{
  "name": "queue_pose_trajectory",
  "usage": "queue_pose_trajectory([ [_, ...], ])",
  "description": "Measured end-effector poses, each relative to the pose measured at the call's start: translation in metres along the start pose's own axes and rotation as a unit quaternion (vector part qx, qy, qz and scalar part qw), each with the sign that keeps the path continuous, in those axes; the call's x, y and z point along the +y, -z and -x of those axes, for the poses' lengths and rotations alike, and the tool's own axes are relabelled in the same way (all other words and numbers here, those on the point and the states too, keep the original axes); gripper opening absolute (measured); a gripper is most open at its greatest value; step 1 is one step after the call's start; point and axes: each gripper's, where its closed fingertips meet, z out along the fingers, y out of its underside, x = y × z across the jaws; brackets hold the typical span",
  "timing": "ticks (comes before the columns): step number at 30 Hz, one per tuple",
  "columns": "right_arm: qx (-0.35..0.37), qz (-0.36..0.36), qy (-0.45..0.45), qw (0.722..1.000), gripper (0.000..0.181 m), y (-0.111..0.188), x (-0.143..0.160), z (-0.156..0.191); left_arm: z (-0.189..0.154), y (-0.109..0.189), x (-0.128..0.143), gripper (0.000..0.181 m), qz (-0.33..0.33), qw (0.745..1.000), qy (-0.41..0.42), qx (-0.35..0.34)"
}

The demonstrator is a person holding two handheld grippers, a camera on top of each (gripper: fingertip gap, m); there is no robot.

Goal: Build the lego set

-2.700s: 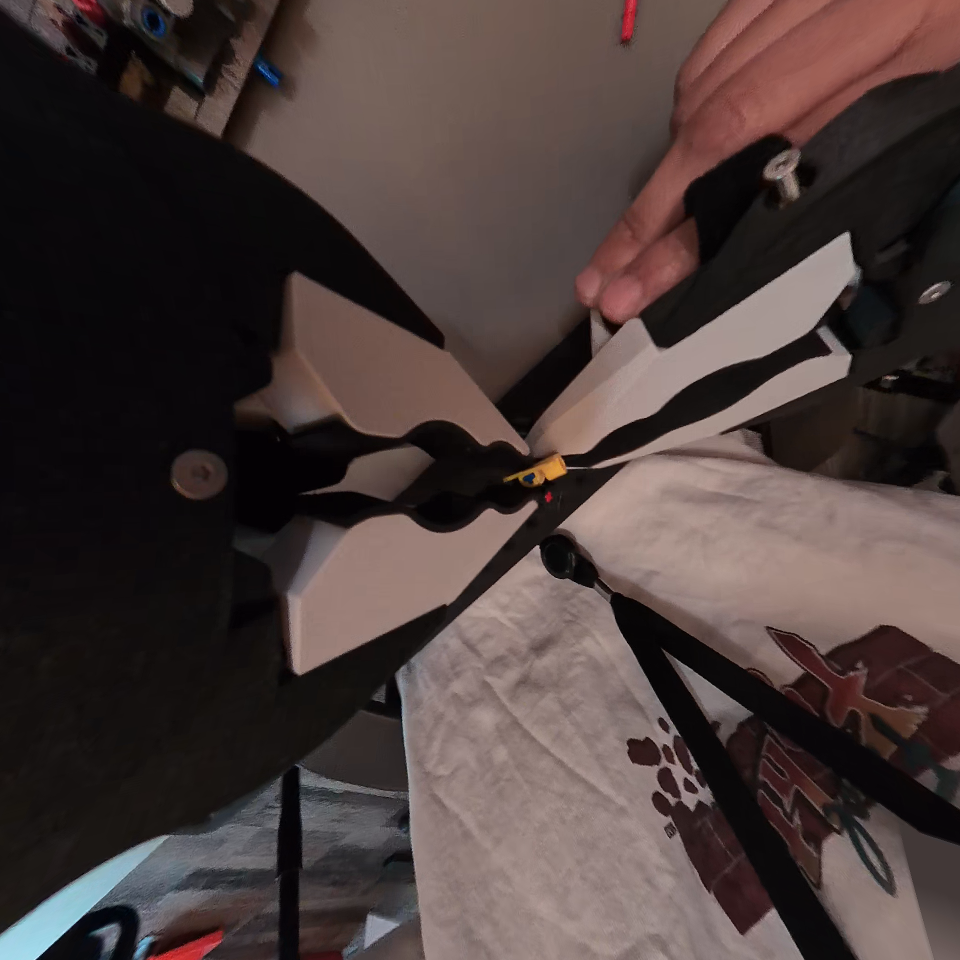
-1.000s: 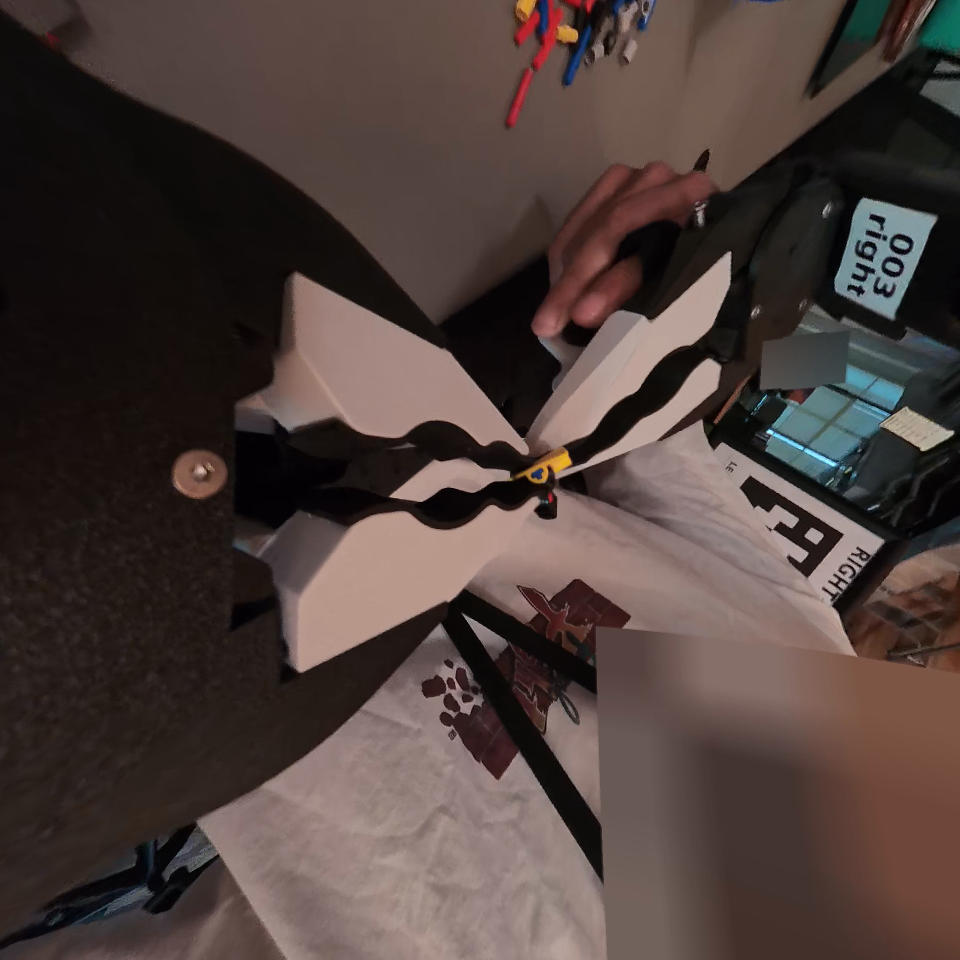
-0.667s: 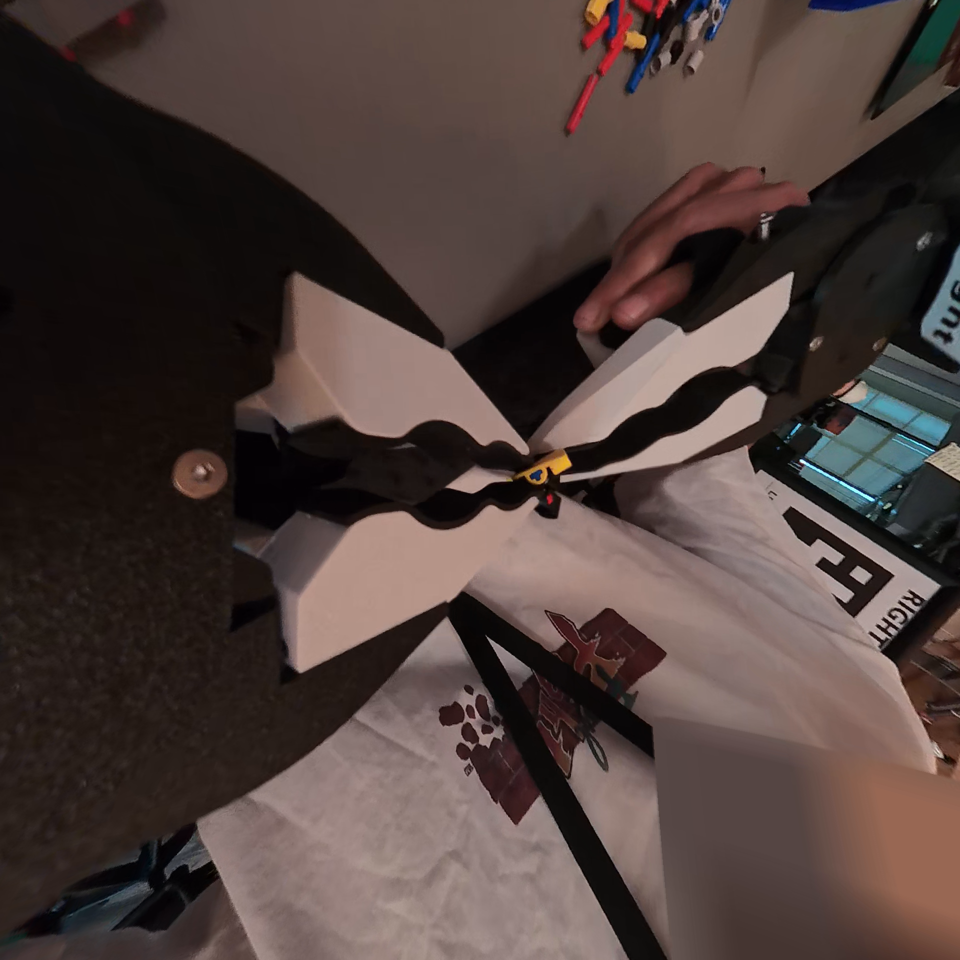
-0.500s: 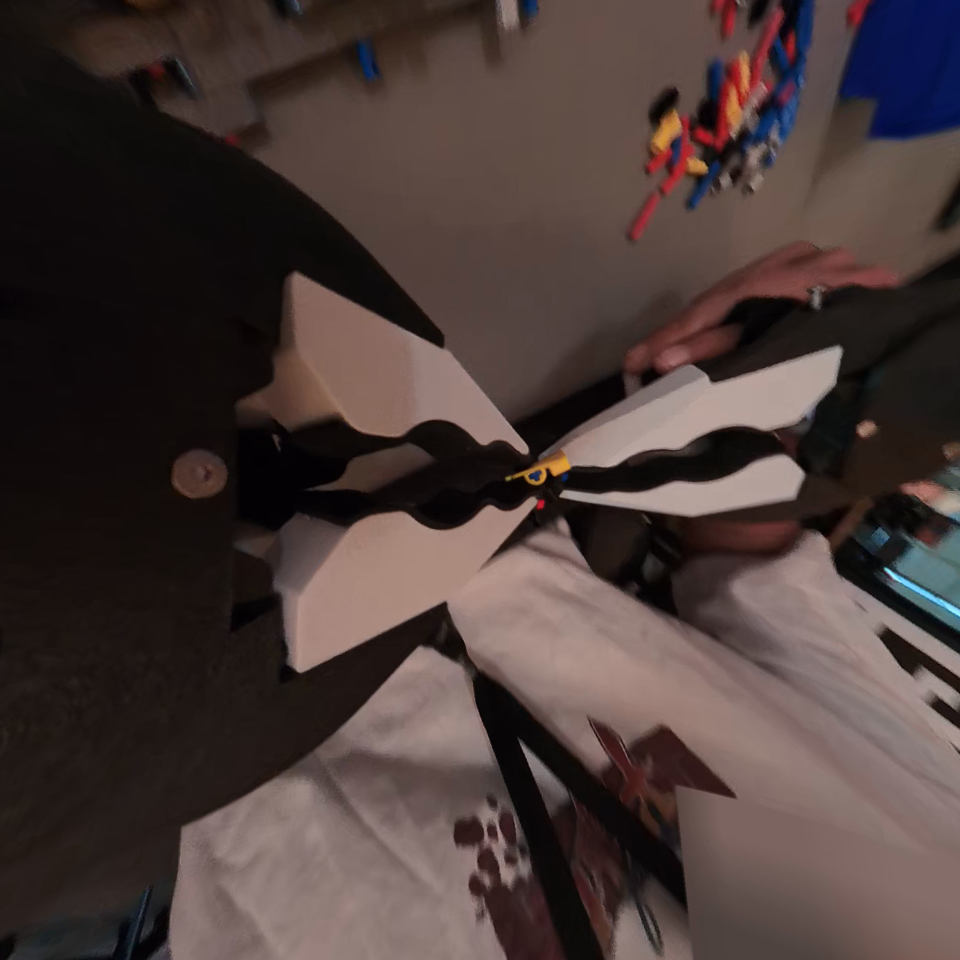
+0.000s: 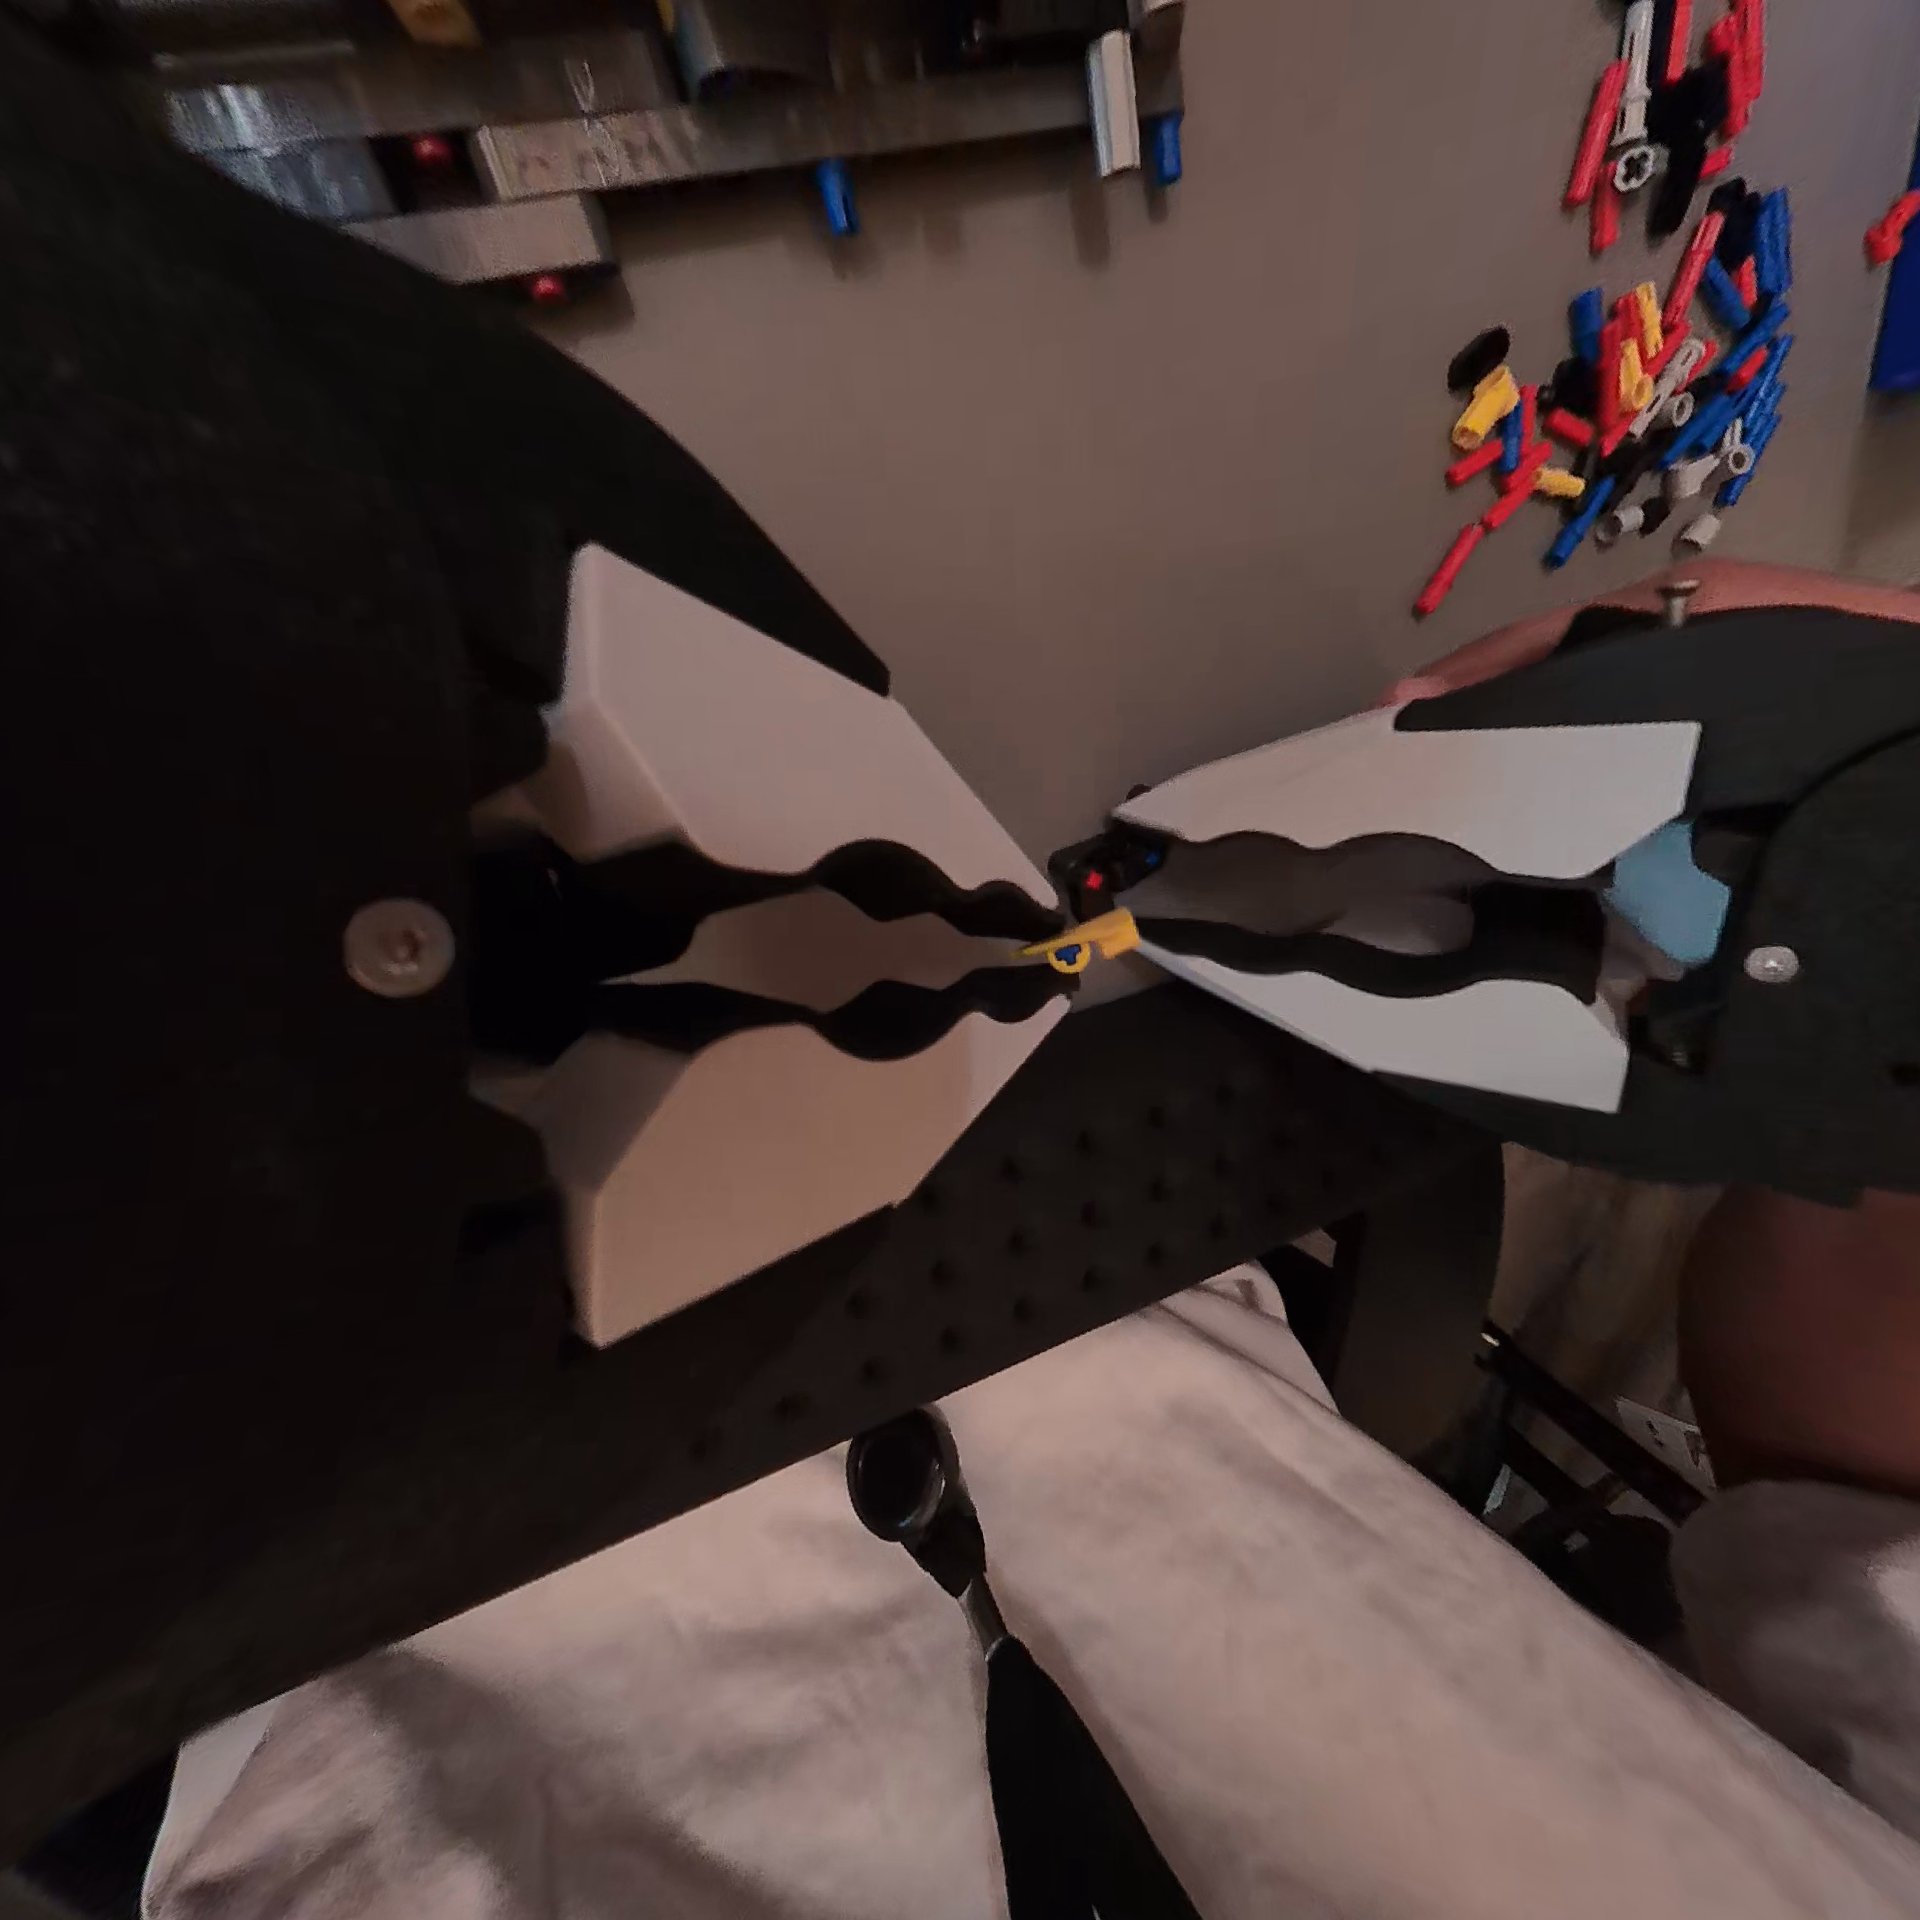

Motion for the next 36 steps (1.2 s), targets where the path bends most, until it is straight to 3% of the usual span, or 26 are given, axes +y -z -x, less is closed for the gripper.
queue_pose_trajectory([
  [12,-0.018,0.069,0.0,0.997,0.008,0.001,-0.004,-0.006,-0.007,-0.002,0.007,0.004,0.001,1.0,0.011,0.02],
  [19,-0.027,0.073,-0.019,0.997,0.007,-0.001,-0.004,-0.008,0.0,-0.003,0.012,0.004,0.008,0.999,0.034,0.011],
  [27,-0.006,0.069,0.031,0.997,0.006,-0.002,-0.005,-0.008,0.007,-0.005,0.013,0.004,0.009,0.999,0.052,0.001],
  [36,-0.014,0.104,-0.006,0.994,0.015,-0.002,0.003,-0.009,0.004,-0.007,0.015,0.004,0.015,0.999,0.046,0.007],
])
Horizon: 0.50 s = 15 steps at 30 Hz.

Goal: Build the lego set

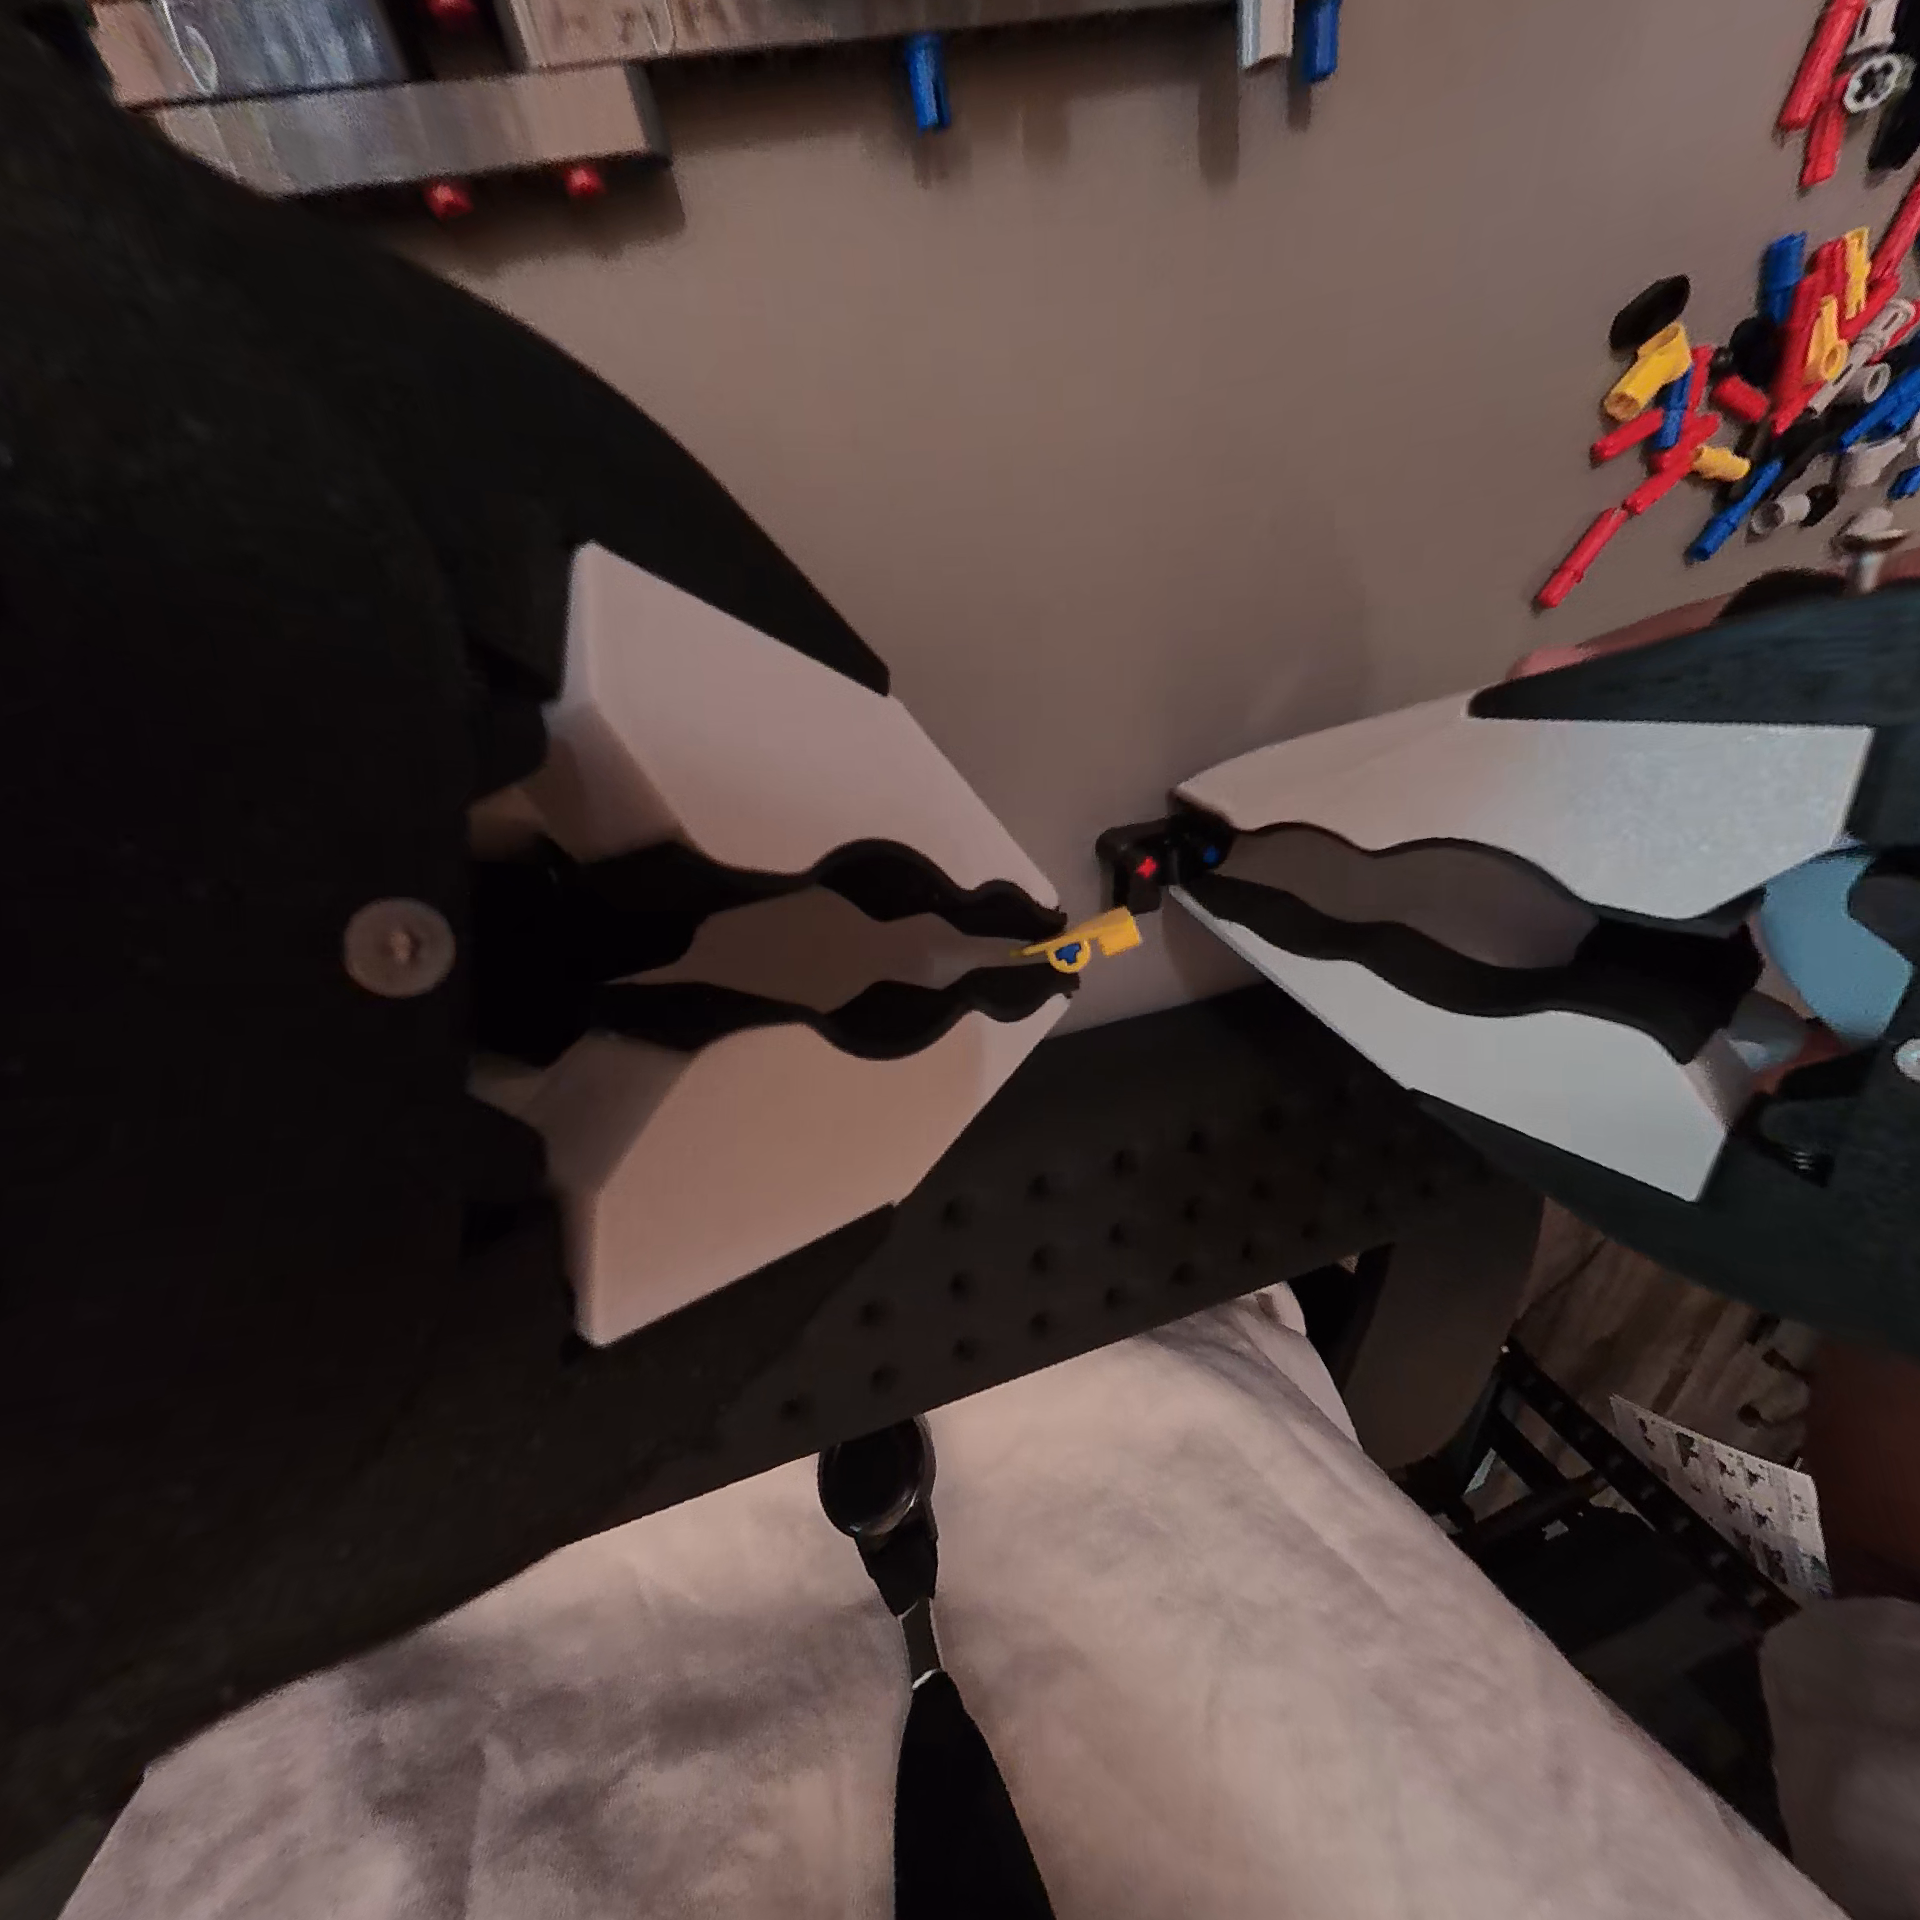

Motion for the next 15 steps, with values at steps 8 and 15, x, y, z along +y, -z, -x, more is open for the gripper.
queue_pose_trajectory([
  [8,0.03,-0.016,0.054,0.998,0.006,-0.002,-0.009,-0.001,0.008,0.002,-0.001,0.004,-0.005,1.0,0.012,-0.016],
  [15,0.071,-0.047,0.137,0.987,0.006,0.009,-0.036,0.004,-0.006,0.008,-0.011,0.004,-0.045,0.995,0.065,0.065],
])
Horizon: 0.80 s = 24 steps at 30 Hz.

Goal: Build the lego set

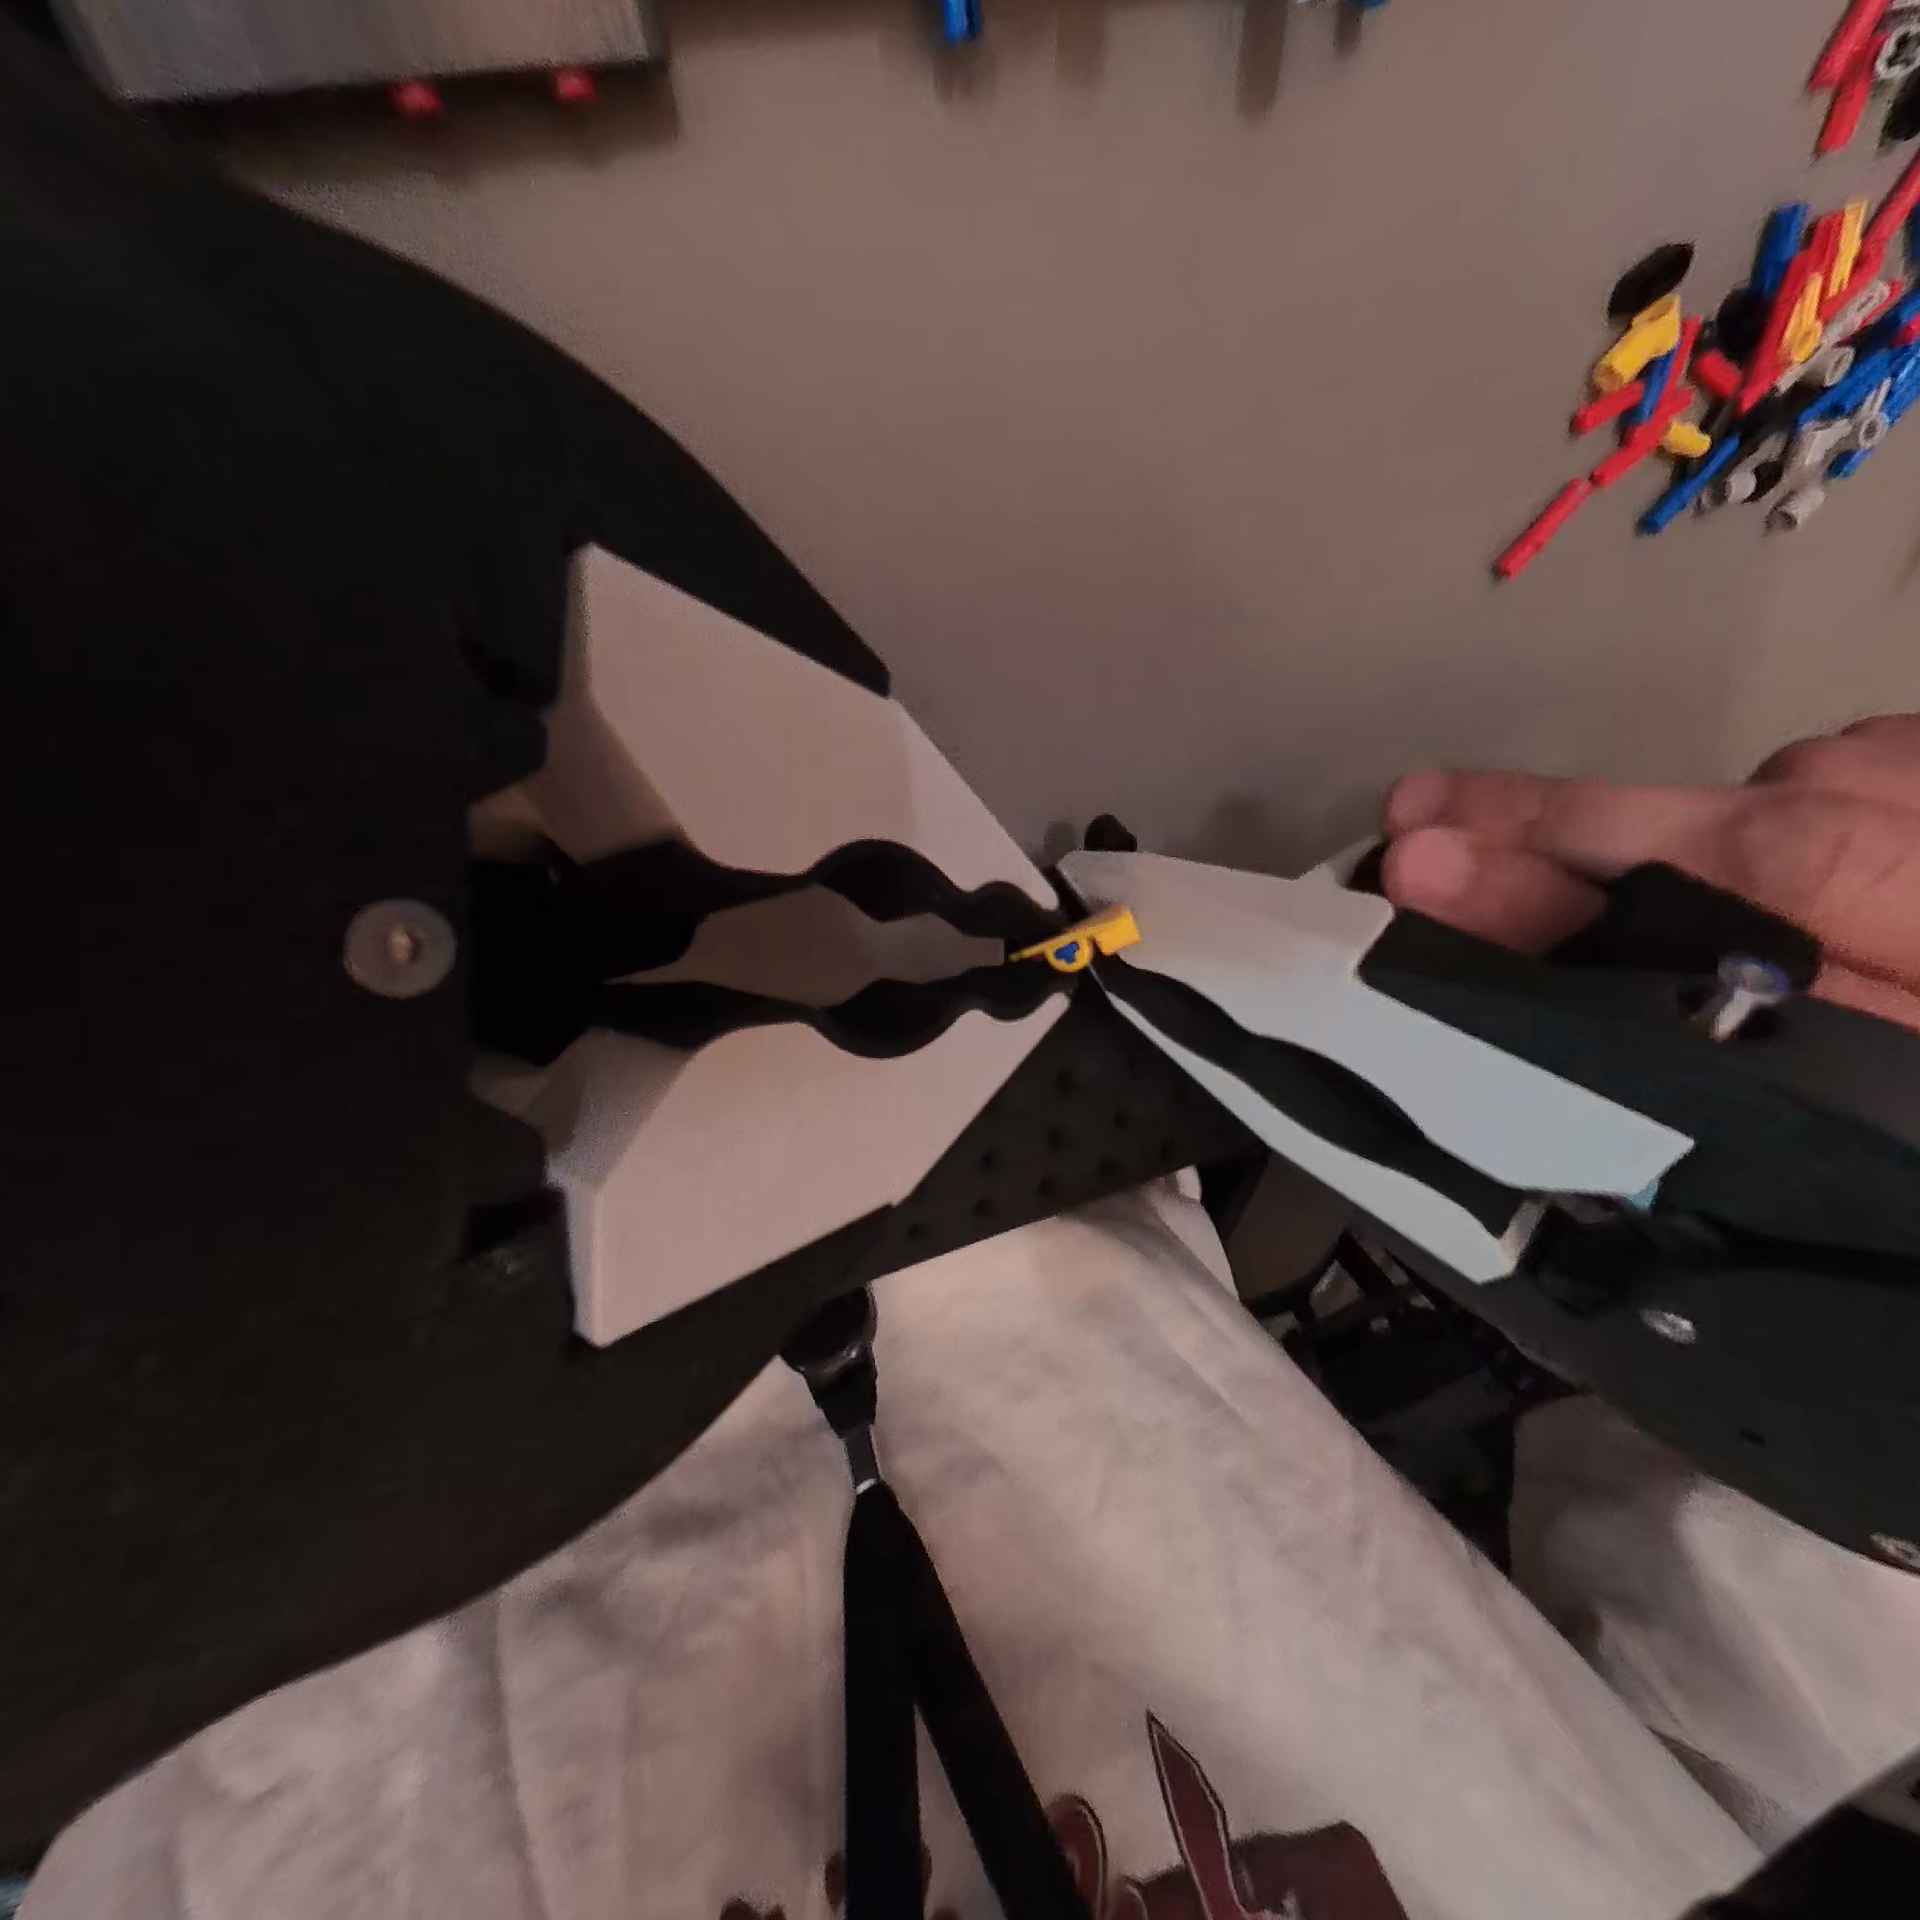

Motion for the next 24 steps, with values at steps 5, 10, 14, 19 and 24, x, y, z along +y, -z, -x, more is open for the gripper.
queue_pose_trajectory([
  [5,0.001,-0.024,0.007,1.0,0.007,0.007,-0.01,-0.002,-0.005,0.006,-0.003,0.002,-0.015,0.999,0.021,0.033],
  [10,-0.032,-0.081,0.002,0.996,0.007,0.013,-0.024,0.005,-0.021,0.009,-0.002,0.002,-0.017,0.997,-0.03,0.066],
  [14,-0.101,-0.164,0.002,0.981,0.007,0.027,-0.043,0.021,-0.051,0.011,-0.002,0.003,-0.022,0.986,-0.109,0.122],
  [19,-0.155,-0.232,-0.003,0.96,0.007,0.044,-0.065,0.028,-0.076,0.021,-0.009,0.003,-0.056,0.972,-0.135,0.184],
  [24,-0.179,-0.303,-0.017,0.936,0.008,0.064,-0.082,0.024,-0.083,0.035,-0.02,0.003,-0.097,0.964,-0.133,0.21],
])
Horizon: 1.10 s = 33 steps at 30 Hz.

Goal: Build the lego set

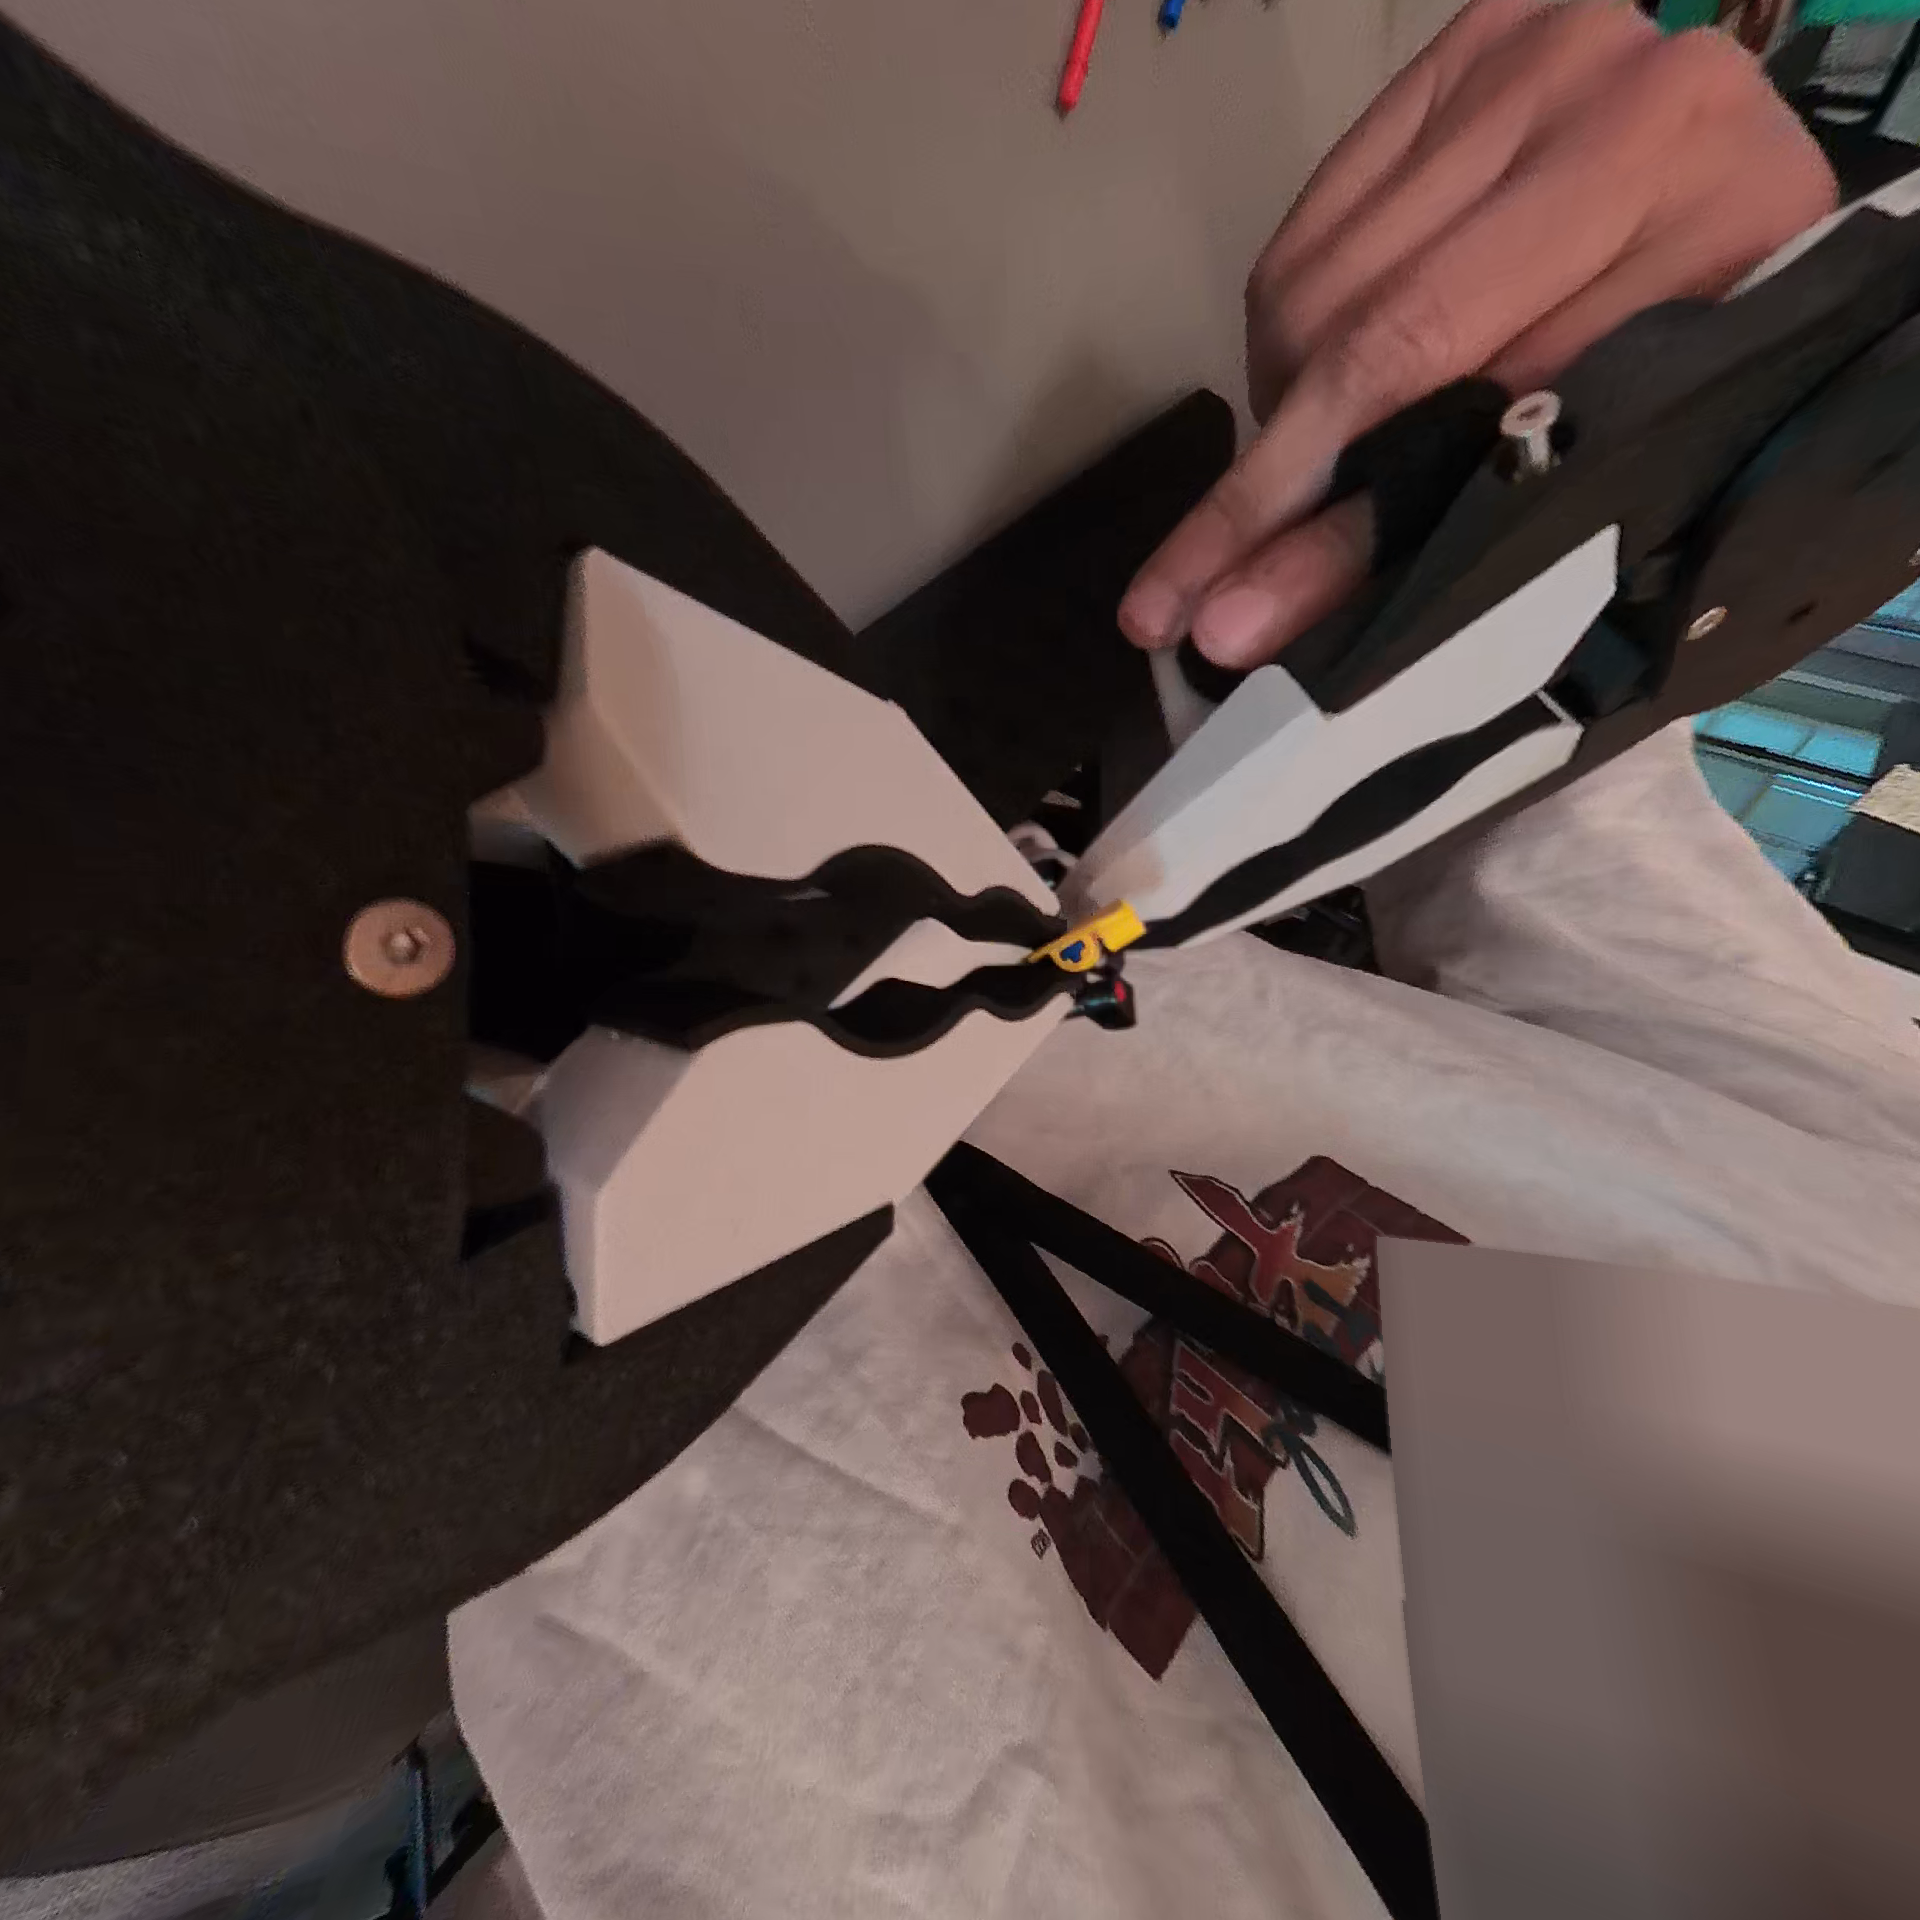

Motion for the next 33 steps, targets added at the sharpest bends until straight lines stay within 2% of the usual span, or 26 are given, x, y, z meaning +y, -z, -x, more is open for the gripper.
queue_pose_trajectory([
  [6,0.001,-0.018,-0.013,1.0,0.008,0.005,-0.007,-0.002,-0.004,-0.003,-0.008,0.003,-0.026,1.0,0.005,0.014],
  [33,-0.041,-0.05,-0.04,0.997,0.007,0.01,-0.011,0.011,-0.002,-0.014,-0.008,0.002,-0.034,0.999,-0.007,0.01],
])
